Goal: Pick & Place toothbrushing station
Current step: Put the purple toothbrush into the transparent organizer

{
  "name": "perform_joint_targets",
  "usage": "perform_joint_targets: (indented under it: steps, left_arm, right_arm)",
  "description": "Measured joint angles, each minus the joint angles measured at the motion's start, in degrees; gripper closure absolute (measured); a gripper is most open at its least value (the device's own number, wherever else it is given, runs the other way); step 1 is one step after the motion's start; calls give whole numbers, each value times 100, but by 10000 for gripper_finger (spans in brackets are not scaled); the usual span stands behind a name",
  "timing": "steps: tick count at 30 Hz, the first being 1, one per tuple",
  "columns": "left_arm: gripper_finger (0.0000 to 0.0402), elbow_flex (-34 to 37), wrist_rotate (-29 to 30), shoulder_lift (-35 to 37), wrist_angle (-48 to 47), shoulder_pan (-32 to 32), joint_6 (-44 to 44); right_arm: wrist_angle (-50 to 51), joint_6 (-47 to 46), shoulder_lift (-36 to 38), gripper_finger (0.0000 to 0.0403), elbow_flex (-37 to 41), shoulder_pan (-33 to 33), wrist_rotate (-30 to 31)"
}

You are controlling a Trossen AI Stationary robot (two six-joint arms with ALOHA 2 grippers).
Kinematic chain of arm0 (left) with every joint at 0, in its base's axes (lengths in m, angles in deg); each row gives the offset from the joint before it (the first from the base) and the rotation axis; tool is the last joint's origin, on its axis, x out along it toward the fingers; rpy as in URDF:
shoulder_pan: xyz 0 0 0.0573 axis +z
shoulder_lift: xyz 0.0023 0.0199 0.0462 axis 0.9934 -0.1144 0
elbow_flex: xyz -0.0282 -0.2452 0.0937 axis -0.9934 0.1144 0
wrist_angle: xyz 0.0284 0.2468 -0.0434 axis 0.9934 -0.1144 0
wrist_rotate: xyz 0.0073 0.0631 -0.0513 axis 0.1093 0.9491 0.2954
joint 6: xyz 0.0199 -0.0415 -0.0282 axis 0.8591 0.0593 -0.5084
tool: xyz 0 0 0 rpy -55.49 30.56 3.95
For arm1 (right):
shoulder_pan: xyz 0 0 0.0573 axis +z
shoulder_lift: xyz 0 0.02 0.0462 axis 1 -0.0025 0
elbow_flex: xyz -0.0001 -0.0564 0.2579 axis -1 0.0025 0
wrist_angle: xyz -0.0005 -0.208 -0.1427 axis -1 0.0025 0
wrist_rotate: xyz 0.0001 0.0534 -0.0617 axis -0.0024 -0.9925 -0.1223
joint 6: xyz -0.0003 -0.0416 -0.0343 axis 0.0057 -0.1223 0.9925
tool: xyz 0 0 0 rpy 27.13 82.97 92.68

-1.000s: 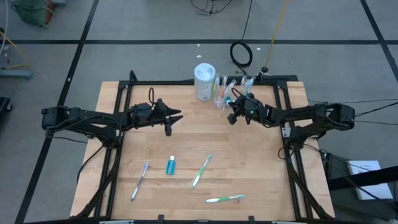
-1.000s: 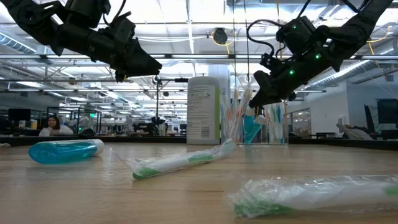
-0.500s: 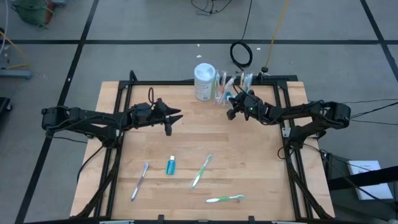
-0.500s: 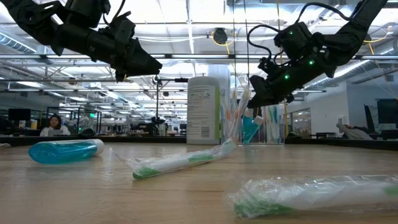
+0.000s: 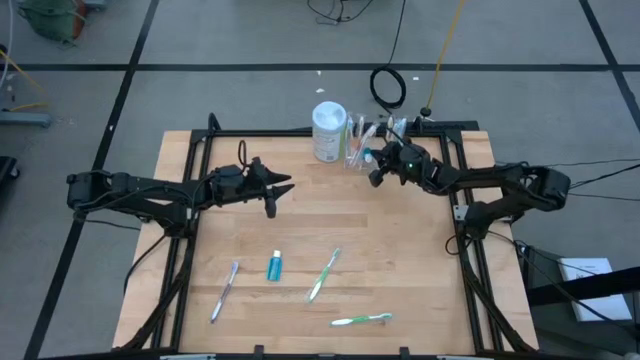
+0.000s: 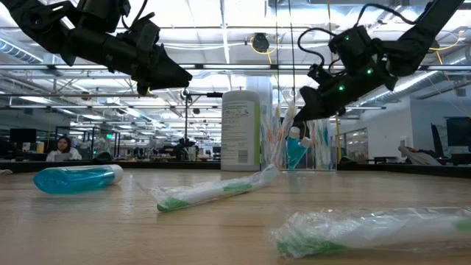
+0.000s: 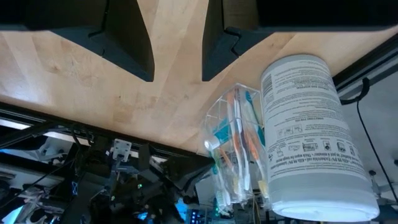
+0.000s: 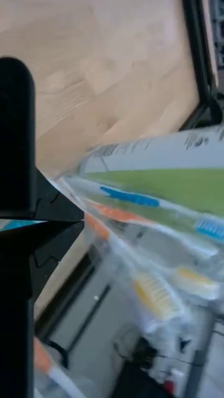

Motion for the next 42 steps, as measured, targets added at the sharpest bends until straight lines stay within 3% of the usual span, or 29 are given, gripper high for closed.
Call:
perform_joint_targets:
  steps: [4, 11, 14, 19, 22, 29, 33, 42]
  left_arm:
    - [263, 0, 5, 0, 24, 0, 8]
    - [263, 2, 9, 0, 165, 0, 14]
    - [263, 2, 5, 0, 165, 0, -46]
    - [263, -19, -346, 0, 90, 0, -284]
    - [263, -220, -580, 126, -432, 0, -290]
    - [263, -1495, -606, 218, -3234, -149, -355]
    - [263, -1986, -605, 184, -4203, -359, -643]
    - [263, -2092, -614, 184, -4663, -1027, -1364]
  right_arm:
    - [545, 582, 424, 403, -32, 76, -110]
    - [3470, 825, 1033, 403, -964, 78, -178]
    - [4093, 754, 1127, 403, -1217, 87, -564]
    - [4233, 148, 1242, 403, -1160, 441, -1143]
    - [4299, -84, 1266, 403, -1093, 885, -1141]
    - [4342, -504, 1269, 403, -1091, 1922, -1127]
    - [4449, -796, 1269, 403, -1091, 2381, -973]
    - [4691, -1641, 1267, 403, -973, 3183, -966]
